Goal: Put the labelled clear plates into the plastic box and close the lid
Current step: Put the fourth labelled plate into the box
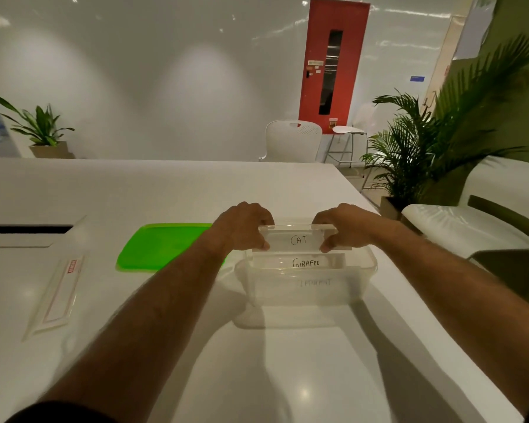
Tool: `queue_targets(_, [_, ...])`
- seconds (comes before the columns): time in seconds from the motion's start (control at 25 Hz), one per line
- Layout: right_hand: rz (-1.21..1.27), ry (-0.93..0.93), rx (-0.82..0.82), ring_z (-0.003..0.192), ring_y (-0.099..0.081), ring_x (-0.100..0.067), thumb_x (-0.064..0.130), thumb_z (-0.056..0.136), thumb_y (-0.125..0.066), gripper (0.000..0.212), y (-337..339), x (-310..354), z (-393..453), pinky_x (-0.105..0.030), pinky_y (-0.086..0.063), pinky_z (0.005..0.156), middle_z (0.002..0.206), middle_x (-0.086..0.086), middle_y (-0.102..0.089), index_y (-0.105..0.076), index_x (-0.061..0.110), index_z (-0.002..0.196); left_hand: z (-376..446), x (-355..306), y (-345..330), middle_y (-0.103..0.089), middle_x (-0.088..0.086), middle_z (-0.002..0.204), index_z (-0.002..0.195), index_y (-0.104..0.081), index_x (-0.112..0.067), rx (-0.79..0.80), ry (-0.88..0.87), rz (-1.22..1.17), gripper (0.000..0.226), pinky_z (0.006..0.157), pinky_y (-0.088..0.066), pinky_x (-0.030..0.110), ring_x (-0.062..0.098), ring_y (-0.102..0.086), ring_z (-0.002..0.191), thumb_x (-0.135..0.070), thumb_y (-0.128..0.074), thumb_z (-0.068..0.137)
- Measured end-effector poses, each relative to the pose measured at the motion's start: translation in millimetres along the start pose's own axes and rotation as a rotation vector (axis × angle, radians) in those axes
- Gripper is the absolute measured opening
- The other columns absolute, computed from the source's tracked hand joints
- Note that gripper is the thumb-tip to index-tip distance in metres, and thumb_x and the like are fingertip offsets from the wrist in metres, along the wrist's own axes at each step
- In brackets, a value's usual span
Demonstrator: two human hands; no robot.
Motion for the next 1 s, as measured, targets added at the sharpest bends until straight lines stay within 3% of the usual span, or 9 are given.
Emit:
queue_targets(0.28, [-0.028, 0.009, 0.124, 0.101, -0.057, -0.024, 0.039, 0.071, -0.084, 0.063, -27, -7, 23, -0.038, -0.049, 0.087, 0.123, -0.003, -0.062, -0.057, 0.025, 0.126, 20, -1, -21, -0.062, -0.004, 0.125, 0.115, -0.067, -0.023, 0.139, 0.004, 0.113, 0.052, 0.092, -0.045, 0.034, 0.021, -0.059, 0.114, -0.026, -0.087, 0.067])
queue_targets(0.64, [-0.139, 0.066, 0.184, 0.104, -0.059, -0.024, 0.032, 0.077, -0.078, 0.052, -42, 4, 29, -0.040, -0.052, 0.091, 0.117, -0.004, -0.067, -0.061, 0.022, 0.125, 26, -7, -30, -0.064, -0.003, 0.114, 0.101, -0.062, -0.027, 0.278, 0.009, 0.257, 0.047, 0.080, -0.029, 0.032, 0.024, -0.064, 0.105, -0.028, -0.089, 0.063])
queue_targets(0.84, [-0.170, 0.066, 0.199, 0.106, -0.060, -0.023, 0.035, 0.076, -0.076, 0.055, -40, 4, 29, -0.039, -0.052, 0.094, 0.121, -0.003, -0.067, -0.060, 0.024, 0.128, 23, -5, -30, -0.064, -0.009, 0.110, 0.108, -0.066, -0.026, 0.230, -0.009, 0.174, 0.041, 0.090, -0.032, 0.036, 0.018, -0.061, 0.111, -0.041, -0.082, 0.073])
queue_targets(0.92, [-0.172, 0.065, 0.198, 0.107, -0.060, -0.021, 0.038, 0.075, -0.077, 0.059, -36, 3, 27, -0.038, -0.052, 0.096, 0.123, 0.000, -0.066, -0.058, 0.026, 0.130, 19, -3, -24, -0.069, -0.009, 0.118, 0.113, -0.069, -0.025, 0.139, -0.029, 0.061, 0.042, 0.101, -0.040, 0.039, 0.014, -0.061, 0.114, -0.045, -0.079, 0.077])
queue_targets(1.0, [-0.133, 0.066, 0.161, 0.103, -0.059, -0.016, 0.045, 0.076, -0.077, 0.059, -28, 4, 25, -0.036, -0.051, 0.094, 0.123, 0.004, -0.066, -0.058, 0.026, 0.129, 11, 1, -18, -0.072, -0.008, 0.119, 0.114, -0.070, -0.024, -0.016, -0.030, -0.081, 0.042, 0.102, -0.048, 0.040, 0.013, -0.064, 0.112, -0.045, -0.079, 0.078])
Point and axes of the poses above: each hand's wrist, its own z-axis towards the middle knuckle, its own y-axis out of the back of the hand, x = y × z, the point moved 1 cm from there along z, towards the middle knuckle
